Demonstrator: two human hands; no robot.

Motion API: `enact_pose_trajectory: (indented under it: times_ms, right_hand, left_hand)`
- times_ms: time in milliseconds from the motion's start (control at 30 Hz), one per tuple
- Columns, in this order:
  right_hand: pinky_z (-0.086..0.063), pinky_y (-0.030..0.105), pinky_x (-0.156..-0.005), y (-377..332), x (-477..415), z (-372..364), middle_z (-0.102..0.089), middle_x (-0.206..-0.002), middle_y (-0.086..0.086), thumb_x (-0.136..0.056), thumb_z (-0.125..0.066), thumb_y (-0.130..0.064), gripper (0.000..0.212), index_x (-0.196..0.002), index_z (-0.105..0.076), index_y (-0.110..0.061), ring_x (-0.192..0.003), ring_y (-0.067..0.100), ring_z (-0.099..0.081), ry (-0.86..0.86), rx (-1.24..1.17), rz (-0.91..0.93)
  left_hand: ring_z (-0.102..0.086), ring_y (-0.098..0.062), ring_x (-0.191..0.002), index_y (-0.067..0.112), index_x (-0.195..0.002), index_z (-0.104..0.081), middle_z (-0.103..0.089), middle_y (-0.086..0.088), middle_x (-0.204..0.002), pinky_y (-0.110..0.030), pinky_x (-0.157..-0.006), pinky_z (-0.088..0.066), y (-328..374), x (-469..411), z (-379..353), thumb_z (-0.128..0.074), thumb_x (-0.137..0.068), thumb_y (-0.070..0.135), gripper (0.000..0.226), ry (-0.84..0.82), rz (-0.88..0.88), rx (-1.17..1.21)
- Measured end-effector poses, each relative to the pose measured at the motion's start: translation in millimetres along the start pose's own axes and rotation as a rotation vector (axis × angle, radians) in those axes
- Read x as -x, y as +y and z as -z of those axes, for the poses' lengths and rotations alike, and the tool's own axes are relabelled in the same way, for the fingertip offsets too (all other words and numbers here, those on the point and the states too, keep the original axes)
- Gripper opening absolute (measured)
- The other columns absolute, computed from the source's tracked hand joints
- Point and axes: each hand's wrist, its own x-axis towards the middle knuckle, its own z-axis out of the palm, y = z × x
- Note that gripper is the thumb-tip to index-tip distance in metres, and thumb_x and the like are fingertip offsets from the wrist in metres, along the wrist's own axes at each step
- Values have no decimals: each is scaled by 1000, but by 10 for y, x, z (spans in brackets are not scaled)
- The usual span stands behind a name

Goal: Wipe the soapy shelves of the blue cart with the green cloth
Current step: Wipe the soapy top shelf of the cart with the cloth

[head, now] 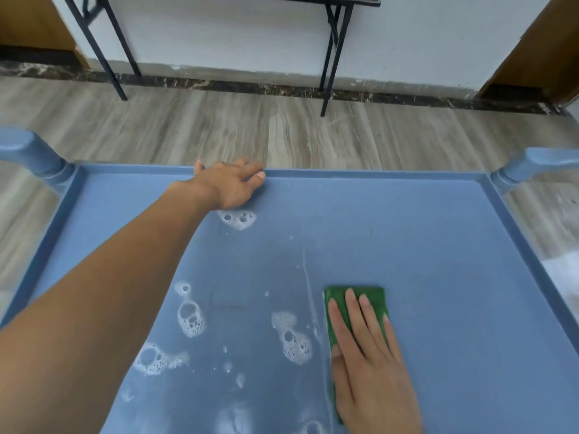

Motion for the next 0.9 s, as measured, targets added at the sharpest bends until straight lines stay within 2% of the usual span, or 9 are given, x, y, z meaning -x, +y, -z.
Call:
enact_pose_trajectory:
  times_ms: [100,200,333,433,567,667,767,900]
  right_hand:
    - [-17,46,-120,108,-606,-37,-20,-165,5,-95,-30,-29,62,-155,-30,-16,-153,23,-15,-82,25,-10]
    - [-6,41,-125,208,-1294,-115,-9,-167,1,-98,-26,-30,62,-159,-20,-21,-155,19,-3,-102,16,2]
    - [2,38,-125,289,-2053,-194,-3,-168,-4,-102,-30,-28,59,-159,-13,-26,-154,14,3,-128,1,17]
    - [3,36,-124,308,-2293,-222,-4,-168,-6,-103,-31,-28,58,-159,-15,-27,-154,13,3,-130,2,60]
    - [5,34,-124,375,-2223,-192,-5,-167,-7,-104,-30,-27,57,-159,-16,-24,-154,12,2,-150,55,233]
    - [-1,36,-125,338,-2050,-126,-5,-167,-9,-102,-24,-31,58,-159,-16,-26,-153,8,4,-205,61,376]
    - [-3,38,-125,244,-1654,-73,-1,-167,-10,-102,-23,-31,59,-160,-11,-27,-153,9,7,-289,71,480]
    - [-10,42,-123,126,-907,55,-10,-167,-3,-101,-27,-29,59,-158,-21,-19,-154,17,-3,-317,55,559]
  left_hand:
    - [-10,-26,-155,50,-156,-10,-10,9,-169,-64,-120,6,-42,-29,-25,-13,-102,60,55,-24,-22,-8]
    - [-4,-25,-156,50,-156,-6,-6,9,-170,-63,-120,9,-77,-47,-26,-14,-103,56,54,-17,-43,2]
    - [1,-24,-156,49,-156,-3,-2,10,-170,-60,-120,11,-78,-30,-71,-16,-104,53,54,-15,-49,9]
    - [6,-23,-156,50,-156,2,4,11,-169,-60,-120,12,-100,-60,-70,-17,-105,51,54,-10,-46,3]
    - [11,-24,-155,49,-155,9,11,11,-169,-61,-119,13,-85,-52,-95,-17,-105,49,56,5,-60,-19]
    - [14,-23,-155,49,-155,10,12,12,-168,-62,-119,14,-50,-35,-68,-17,-105,50,56,2,-44,-11]
    - [12,-24,-155,49,-155,8,10,12,-169,-62,-119,13,-27,-23,-22,-18,-106,49,56,-13,-22,-18]
    - [6,-24,-156,47,-157,5,8,11,-169,-63,-119,11,-40,2,5,-22,-106,48,58,-45,-15,-32]
